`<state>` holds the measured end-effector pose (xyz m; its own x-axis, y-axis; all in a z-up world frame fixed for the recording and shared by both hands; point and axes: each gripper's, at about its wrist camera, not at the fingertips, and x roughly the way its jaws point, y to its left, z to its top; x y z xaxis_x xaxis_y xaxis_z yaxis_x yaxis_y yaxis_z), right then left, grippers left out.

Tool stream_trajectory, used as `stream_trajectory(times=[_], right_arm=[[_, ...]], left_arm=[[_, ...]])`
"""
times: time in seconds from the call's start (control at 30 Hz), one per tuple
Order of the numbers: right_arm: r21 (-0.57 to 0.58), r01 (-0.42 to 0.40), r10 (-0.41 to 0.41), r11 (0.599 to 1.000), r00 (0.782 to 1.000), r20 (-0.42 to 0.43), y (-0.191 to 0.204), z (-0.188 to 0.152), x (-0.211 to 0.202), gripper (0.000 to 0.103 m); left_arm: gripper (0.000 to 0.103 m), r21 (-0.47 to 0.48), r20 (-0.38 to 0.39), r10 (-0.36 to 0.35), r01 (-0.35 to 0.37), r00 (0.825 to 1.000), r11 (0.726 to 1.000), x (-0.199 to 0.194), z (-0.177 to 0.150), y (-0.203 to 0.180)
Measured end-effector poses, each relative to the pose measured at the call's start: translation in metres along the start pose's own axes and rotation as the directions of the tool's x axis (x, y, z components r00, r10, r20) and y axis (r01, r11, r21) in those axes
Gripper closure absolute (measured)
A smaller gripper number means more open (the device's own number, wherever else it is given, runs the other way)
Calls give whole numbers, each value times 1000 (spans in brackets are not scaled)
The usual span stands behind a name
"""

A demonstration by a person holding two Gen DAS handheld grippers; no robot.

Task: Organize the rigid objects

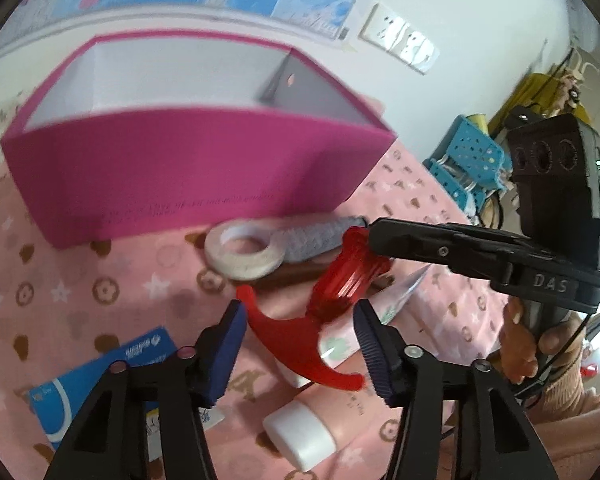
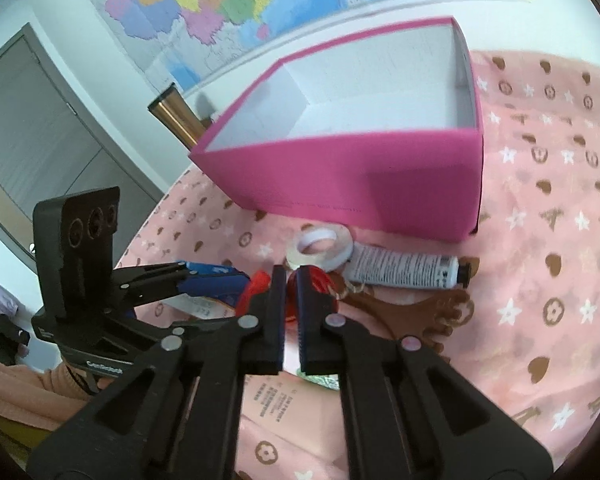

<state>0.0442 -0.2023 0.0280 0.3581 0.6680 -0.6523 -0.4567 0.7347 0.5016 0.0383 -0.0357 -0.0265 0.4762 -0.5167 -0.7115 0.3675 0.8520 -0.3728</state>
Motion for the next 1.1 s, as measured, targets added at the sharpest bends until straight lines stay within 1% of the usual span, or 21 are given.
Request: stream_trajectory(times=[0.07, 0.13, 0.2, 0.3, 0.4, 0.5, 0.57, 0.7, 0.8, 0.87, 0.9, 0.93, 0.97, 1.0, 1.1], right_arm=[[-10, -3, 3, 1000, 1000, 12, 3, 3, -2, 97], [-16, -4, 4, 1000, 1000, 18, 5, 6, -1, 97], [-8, -11, 11, 1000, 1000, 28, 2, 7, -3, 98], [10, -21, 21, 1000, 999, 42, -2, 7, -6, 98], [21, -31, 30, 999, 998, 56, -5, 9, -11, 98], [24, -40, 39, 999, 997, 64, -4, 10, -13, 99], [23, -39, 37, 999, 997, 68, -3, 11, -12, 99], [26, -45, 43, 999, 996, 74, -3, 12, -13, 100], [44, -30, 27, 999, 997, 66, -8, 12, -10, 99], [65, -4, 0, 998, 999, 52, -16, 8, -8, 98], [71, 24, -27, 997, 999, 44, -20, 6, -7, 95], [75, 47, -49, 996, 998, 32, -23, 3, -5, 86], [80, 64, -65, 995, 998, 15, -27, 0, -3, 80], [78, 79, -80, 994, 997, 3, -29, -2, -1, 71], [63, 77, -74, 995, 996, -42, -30, -6, 8, 71]], left_arm=[[48, 13, 12, -16, 16, 1000, 1000, -3, 4, -3], [48, 23, 21, 13, -14, 1000, 1000, -4, 7, -6], [48, 12, 25, 22, -22, 999, 1000, -4, 7, -3], [44, -16, 23, 9, -9, 1000, 1000, -6, 5, 6], [41, -28, -27, -47, 46, 999, 999, 3, 2, 12], [41, -26, -51, -50, 48, 997, 998, 11, 0, 11], [41, -31, -62, -82, 80, 995, 996, 16, 1, 10], [40, -49, -84, -115, 111, 990, 993, 28, 2, 11], [40, -53, -90, -97, 92, 991, 994, 28, 0, 15], [40, -60, -96, -91, 86, 991, 994, 28, -2, 16], [40, -59, -99, -86, 81, 991, 995, 29, -3, 16], [39, -58, -99, -84, 79, 992, 995, 28, -4, 16], [38, -58, -99, -87, 82, 991, 995, 28, -5, 16], [38, -59, -102, -95, 90, 990, 994, 27, -5, 16], [38, -58, -107, -97, 91, 990, 994, 29, -5, 15]])
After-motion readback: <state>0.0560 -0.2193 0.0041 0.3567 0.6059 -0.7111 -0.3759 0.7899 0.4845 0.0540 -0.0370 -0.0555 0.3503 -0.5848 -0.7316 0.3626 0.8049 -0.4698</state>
